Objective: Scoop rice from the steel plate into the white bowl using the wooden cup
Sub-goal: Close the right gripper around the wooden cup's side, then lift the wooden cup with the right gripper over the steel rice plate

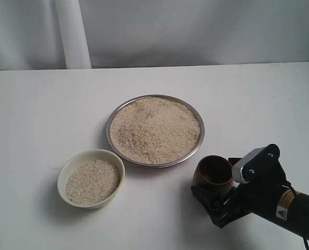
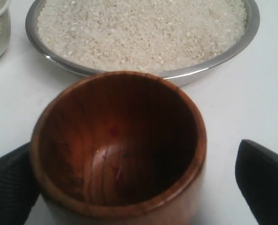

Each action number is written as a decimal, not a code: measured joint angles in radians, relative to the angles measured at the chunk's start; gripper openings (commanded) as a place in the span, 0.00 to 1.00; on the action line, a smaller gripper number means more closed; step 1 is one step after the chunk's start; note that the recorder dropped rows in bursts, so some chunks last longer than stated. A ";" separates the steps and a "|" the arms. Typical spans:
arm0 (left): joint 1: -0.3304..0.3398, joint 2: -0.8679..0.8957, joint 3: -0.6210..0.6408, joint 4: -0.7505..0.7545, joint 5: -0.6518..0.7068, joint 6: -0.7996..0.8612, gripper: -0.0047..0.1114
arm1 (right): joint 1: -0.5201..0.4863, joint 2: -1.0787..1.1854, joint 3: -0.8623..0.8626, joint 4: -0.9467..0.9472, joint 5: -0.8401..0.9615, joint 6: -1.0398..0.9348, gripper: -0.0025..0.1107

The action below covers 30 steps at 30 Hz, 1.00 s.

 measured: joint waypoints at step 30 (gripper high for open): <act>0.000 0.000 0.000 0.000 0.000 0.000 0.04 | 0.000 -0.200 -0.005 -0.006 0.225 0.120 0.02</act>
